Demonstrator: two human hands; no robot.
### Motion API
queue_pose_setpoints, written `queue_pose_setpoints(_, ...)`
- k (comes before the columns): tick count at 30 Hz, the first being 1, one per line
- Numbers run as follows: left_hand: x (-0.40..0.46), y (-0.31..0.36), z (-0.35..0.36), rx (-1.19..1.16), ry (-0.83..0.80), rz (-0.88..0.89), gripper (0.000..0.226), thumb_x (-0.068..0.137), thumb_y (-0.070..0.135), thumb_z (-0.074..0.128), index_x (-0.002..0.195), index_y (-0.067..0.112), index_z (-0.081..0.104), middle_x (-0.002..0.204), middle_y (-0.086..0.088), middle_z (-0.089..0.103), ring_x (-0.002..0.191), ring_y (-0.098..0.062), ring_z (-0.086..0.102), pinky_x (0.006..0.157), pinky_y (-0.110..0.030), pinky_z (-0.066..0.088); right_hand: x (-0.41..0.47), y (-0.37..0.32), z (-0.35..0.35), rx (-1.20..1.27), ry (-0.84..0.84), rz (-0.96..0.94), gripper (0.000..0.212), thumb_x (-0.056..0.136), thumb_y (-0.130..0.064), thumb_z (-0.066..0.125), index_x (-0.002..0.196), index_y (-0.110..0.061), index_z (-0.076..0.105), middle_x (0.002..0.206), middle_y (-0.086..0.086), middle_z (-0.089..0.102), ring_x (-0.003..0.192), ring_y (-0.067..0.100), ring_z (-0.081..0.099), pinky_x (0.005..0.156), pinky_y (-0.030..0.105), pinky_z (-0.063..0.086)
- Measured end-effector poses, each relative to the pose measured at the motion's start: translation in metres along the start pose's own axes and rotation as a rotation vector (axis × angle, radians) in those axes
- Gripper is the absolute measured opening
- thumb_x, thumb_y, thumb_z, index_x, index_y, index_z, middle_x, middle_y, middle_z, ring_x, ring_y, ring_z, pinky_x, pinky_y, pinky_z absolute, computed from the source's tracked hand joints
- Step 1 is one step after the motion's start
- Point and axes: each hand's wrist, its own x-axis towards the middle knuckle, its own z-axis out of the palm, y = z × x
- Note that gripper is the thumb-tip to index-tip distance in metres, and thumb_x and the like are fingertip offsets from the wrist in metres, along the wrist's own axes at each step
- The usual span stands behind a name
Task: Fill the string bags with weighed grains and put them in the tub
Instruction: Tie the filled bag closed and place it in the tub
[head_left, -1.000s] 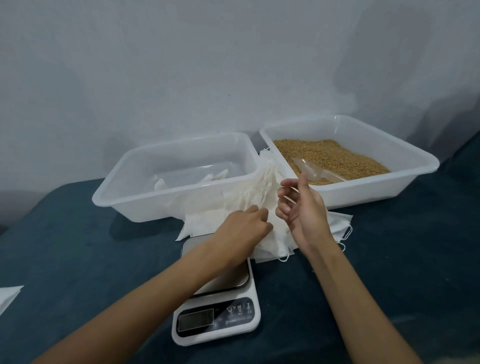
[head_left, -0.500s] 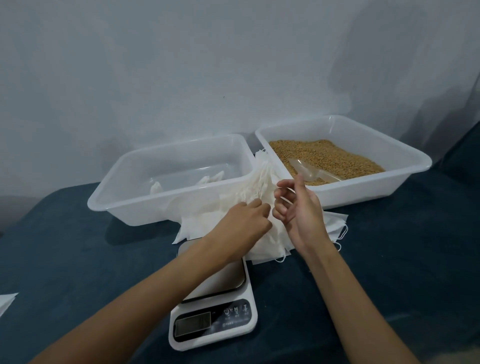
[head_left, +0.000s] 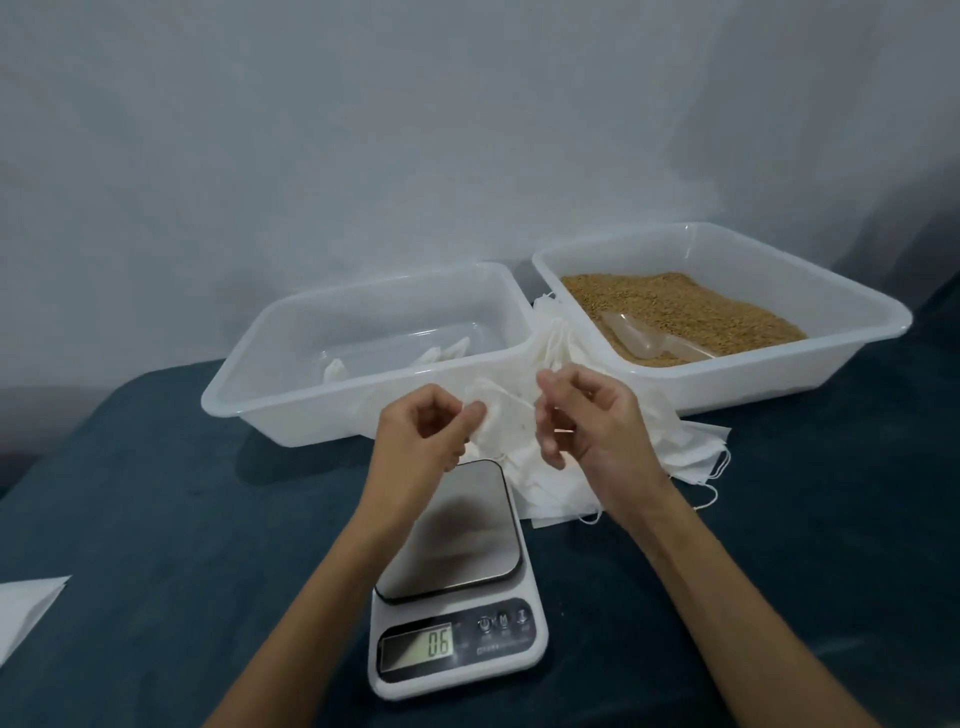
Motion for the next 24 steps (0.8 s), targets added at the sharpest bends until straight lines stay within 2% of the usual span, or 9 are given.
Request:
queue_pose_setpoints(3, -0.003, -0.003, 0.003, -0.004, -0.126, 0.030, 0.027, 0.091, 0.029, 0.077, 0.077, 0.009, 0.067, 0.060, 0.000, 0.059, 0.053, -0.011, 0.047, 0.055, -0.021, 0.042, -0.003, 0.009, 0.011, -0.177, -0.105, 0.007, 0.025, 0.091, -0.023, 0.074, 0.095, -0.001, 0.064, 0.087, 0.013, 0.069, 0.075, 0.026, 0.067, 0.058, 0.035, 0.057)
queue_pose_setpoints(6, -0.002, -0.006, 0.001, -0.026, -0.195, 0.048, 0.022, 0.094, 0.026, 0.073, 0.088, 0.005, 0.073, 0.064, -0.001, 0.060, 0.058, -0.013, 0.049, 0.059, -0.023, 0.045, -0.002, 0.013, 0.010, -0.230, -0.124, 0.042, 0.026, 0.089, -0.023, 0.077, 0.102, -0.004, 0.066, 0.095, 0.012, 0.071, 0.089, 0.029, 0.073, 0.071, 0.038, 0.061)
queue_pose_setpoints(9, -0.003, -0.011, 0.001, -0.011, -0.221, 0.052, 0.016, 0.100, 0.016, 0.068, 0.095, 0.002, 0.074, 0.068, 0.000, 0.062, 0.061, -0.013, 0.051, 0.063, -0.028, 0.046, 0.000, 0.018, 0.008, -0.301, -0.083, 0.046, 0.022, 0.088, -0.021, 0.079, 0.098, -0.006, 0.067, 0.089, 0.006, 0.072, 0.084, 0.021, 0.073, 0.068, 0.030, 0.058)
queue_pose_setpoints(12, -0.005, -0.012, 0.001, 0.001, -0.206, 0.061, 0.018, 0.102, 0.015, 0.065, 0.094, 0.000, 0.071, 0.066, 0.001, 0.058, 0.059, -0.013, 0.049, 0.063, -0.031, 0.044, 0.001, 0.023, 0.007, -0.322, -0.025, 0.018, 0.010, 0.089, -0.008, 0.075, 0.093, -0.006, 0.066, 0.080, -0.003, 0.070, 0.076, 0.012, 0.070, 0.065, 0.025, 0.057)
queue_pose_setpoints(15, -0.006, -0.014, -0.007, -0.068, -0.144, 0.061, 0.016, 0.102, 0.013, 0.065, 0.088, 0.007, 0.071, 0.064, -0.001, 0.055, 0.060, -0.015, 0.046, 0.061, -0.026, 0.044, 0.003, 0.023, 0.004, -0.265, 0.056, -0.010, 0.009, 0.091, 0.001, 0.070, 0.094, 0.000, 0.062, 0.078, -0.003, 0.068, 0.070, 0.016, 0.069, 0.065, 0.026, 0.059)
queue_pose_setpoints(18, -0.007, -0.017, -0.011, -0.053, -0.125, 0.077, 0.016, 0.101, 0.018, 0.066, 0.089, 0.010, 0.074, 0.066, 0.002, 0.059, 0.062, -0.015, 0.050, 0.064, -0.024, 0.047, 0.003, 0.023, 0.006, -0.277, 0.068, -0.053, 0.009, 0.095, -0.003, 0.066, 0.090, -0.001, 0.059, 0.080, 0.001, 0.064, 0.068, 0.014, 0.063, 0.067, 0.024, 0.056)
queue_pose_setpoints(21, -0.005, -0.021, -0.011, -0.064, -0.048, 0.067, 0.017, 0.098, 0.033, 0.069, 0.097, 0.016, 0.074, 0.085, 0.006, 0.068, 0.073, -0.016, 0.060, 0.067, -0.026, 0.053, 0.001, 0.024, 0.007, -0.311, 0.018, -0.042, 0.022, 0.100, -0.009, 0.061, 0.080, -0.016, 0.067, 0.075, -0.013, 0.059, 0.069, 0.002, 0.052, 0.065, 0.015, 0.046)
queue_pose_setpoints(23, -0.002, -0.024, -0.013, -0.089, 0.007, 0.002, 0.033, 0.089, 0.049, 0.069, 0.112, 0.026, 0.073, 0.105, 0.009, 0.073, 0.091, -0.014, 0.068, 0.071, -0.028, 0.056, 0.001, 0.023, 0.006, -0.218, 0.035, 0.012, 0.025, 0.098, -0.007, 0.062, 0.083, -0.022, 0.075, 0.083, -0.014, 0.068, 0.079, 0.000, 0.062, 0.069, 0.015, 0.050)
queue_pose_setpoints(24, 0.000, -0.025, -0.015, -0.094, -0.008, -0.039, 0.044, 0.085, 0.057, 0.069, 0.120, 0.029, 0.071, 0.112, 0.010, 0.074, 0.097, -0.012, 0.070, 0.073, -0.028, 0.056, 0.001, 0.022, 0.006, -0.158, 0.033, 0.034, 0.023, 0.098, -0.005, 0.061, 0.088, -0.019, 0.077, 0.090, -0.010, 0.072, 0.086, 0.004, 0.066, 0.073, 0.019, 0.053)
